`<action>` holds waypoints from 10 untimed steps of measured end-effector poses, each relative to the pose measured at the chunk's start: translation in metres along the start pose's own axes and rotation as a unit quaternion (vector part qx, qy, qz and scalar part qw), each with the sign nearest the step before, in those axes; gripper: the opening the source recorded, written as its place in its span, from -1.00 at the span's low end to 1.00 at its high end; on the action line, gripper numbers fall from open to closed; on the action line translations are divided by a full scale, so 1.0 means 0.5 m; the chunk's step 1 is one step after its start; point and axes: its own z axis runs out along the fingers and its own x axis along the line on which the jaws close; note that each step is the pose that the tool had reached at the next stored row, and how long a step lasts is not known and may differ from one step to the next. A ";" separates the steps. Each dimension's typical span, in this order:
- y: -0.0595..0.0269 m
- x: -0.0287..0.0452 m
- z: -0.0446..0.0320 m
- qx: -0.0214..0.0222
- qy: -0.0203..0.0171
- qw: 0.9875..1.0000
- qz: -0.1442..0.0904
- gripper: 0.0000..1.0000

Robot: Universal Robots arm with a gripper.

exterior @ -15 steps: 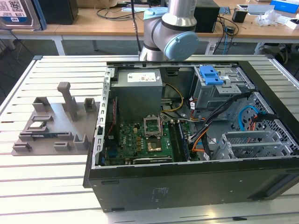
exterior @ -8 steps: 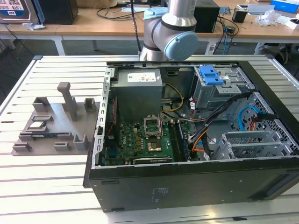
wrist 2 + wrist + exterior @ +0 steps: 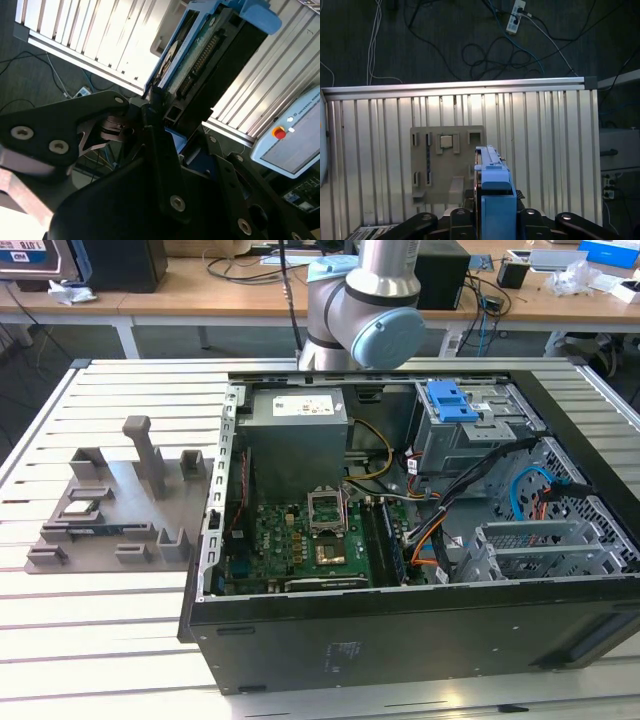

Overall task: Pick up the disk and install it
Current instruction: 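Pick up the disk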

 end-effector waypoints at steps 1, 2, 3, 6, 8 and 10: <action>0.000 0.000 -0.002 0.000 0.000 1.000 0.000 -0.26; 0.000 0.000 -0.003 0.000 0.000 1.000 0.000 -0.26; 0.000 0.000 -0.006 0.000 0.000 1.000 0.000 -0.26; 0.000 0.000 -0.017 0.000 0.000 1.000 0.000 -0.26; 0.000 -0.001 -0.021 0.000 0.000 1.000 0.000 -0.26; 0.000 -0.001 -0.021 0.000 0.000 1.000 0.000 -0.26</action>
